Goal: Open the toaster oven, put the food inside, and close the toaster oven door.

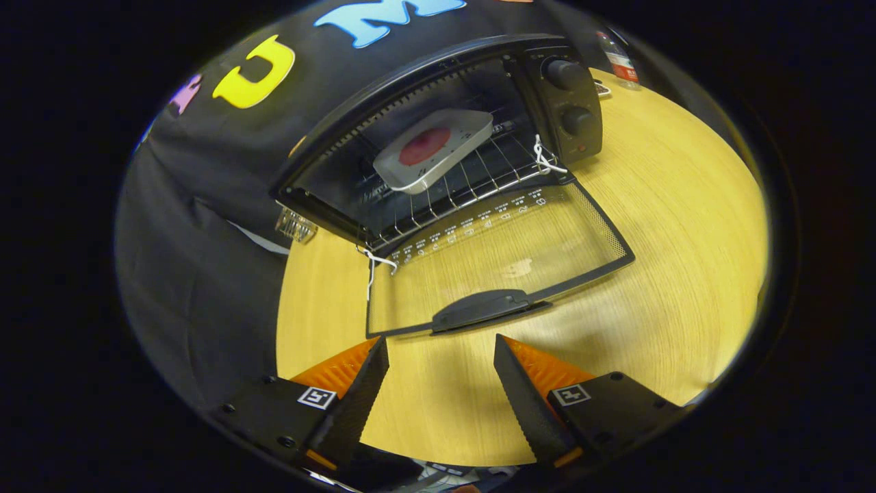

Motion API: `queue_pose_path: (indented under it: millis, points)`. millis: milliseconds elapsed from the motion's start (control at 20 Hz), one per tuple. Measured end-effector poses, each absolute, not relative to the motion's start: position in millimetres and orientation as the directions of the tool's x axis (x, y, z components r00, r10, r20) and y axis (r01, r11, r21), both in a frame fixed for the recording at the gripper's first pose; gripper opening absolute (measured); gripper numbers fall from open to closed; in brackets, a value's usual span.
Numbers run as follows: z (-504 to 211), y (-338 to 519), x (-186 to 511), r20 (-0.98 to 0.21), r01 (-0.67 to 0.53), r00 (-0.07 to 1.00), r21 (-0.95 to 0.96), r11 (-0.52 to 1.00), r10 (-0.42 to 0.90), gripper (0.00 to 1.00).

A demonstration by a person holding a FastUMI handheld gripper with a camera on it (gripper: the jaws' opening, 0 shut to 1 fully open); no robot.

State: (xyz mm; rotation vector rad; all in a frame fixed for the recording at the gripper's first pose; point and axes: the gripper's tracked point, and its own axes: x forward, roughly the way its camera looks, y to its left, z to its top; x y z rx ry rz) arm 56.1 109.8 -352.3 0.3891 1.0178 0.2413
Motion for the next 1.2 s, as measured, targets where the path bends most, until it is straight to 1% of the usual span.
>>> queue_pose_path:
  millis: [150, 200, 550, 800, 1000, 1200]
  points:
    - [-370, 89, 45, -0.850, -0.084, 0.465, 0.236, 0.968, 0.248, 0.99]
    - [-374, 89, 42, -0.860, -0.105, 0.454, 0.208, 0.973, 0.232, 0.99]
    - [-392, 82, 35, -0.901, -0.141, 0.411, 0.087, 0.986, 0.138, 0.99]
    - [-401, 86, 46, -0.910, -0.106, 0.399, 0.078, 0.991, 0.114, 0.99]
    - [-403, 87, 56, -0.905, -0.101, 0.414, 0.060, 0.993, 0.097, 0.99]
    - [-401, 78, 75, -0.888, -0.123, 0.459, -0.028, 0.992, 0.032, 0.99]
